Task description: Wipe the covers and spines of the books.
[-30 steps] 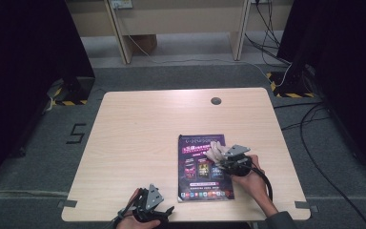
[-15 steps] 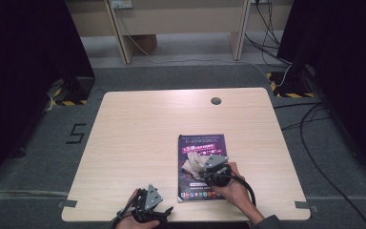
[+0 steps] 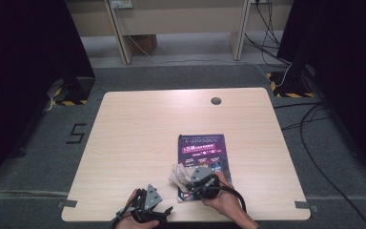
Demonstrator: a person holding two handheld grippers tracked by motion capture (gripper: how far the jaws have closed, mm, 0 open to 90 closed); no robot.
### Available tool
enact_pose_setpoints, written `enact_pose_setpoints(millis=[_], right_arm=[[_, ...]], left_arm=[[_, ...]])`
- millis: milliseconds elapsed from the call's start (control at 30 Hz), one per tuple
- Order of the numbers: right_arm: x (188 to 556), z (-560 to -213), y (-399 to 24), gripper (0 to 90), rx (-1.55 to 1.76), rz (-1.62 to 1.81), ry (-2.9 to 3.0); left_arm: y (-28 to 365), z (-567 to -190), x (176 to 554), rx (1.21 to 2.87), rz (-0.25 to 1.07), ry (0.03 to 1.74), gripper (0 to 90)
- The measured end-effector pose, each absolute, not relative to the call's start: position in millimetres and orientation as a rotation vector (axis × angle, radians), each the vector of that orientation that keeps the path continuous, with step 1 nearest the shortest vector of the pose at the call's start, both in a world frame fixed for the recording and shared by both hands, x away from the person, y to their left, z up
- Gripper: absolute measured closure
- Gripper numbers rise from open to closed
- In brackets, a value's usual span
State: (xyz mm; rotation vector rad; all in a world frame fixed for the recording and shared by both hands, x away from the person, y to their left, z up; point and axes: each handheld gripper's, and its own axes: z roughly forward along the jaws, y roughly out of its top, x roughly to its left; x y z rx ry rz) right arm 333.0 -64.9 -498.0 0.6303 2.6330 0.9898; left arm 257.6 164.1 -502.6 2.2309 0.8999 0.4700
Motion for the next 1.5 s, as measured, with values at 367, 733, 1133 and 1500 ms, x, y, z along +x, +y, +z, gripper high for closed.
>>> enact_pose_setpoints(millis=[367, 733, 1133, 1500], right_arm=[[330.5, -496.4, -74.8, 67.0, 0.638, 0.959, 2.625], [299.2, -497.7, -54.4, 67.1, 0.539, 0.996, 2.676], [313.4, -498.0, -56.0, 66.4, 0.565, 1.003, 2.657], [306.6, -499.9, -40.7, 67.4, 0.54, 1.044, 2.677]], left_arm=[[166.6, -502.3, 255.7, 2.228, 0.466, 0.914, 16.2], [172.2, -500.9, 249.4, 2.214, 0.467, 0.93, 16.1], [170.0, -501.5, 249.1, 2.223, 0.472, 0.92, 16.1], [171.2, -501.3, 250.0, 2.218, 0.472, 0.928, 16.0]])
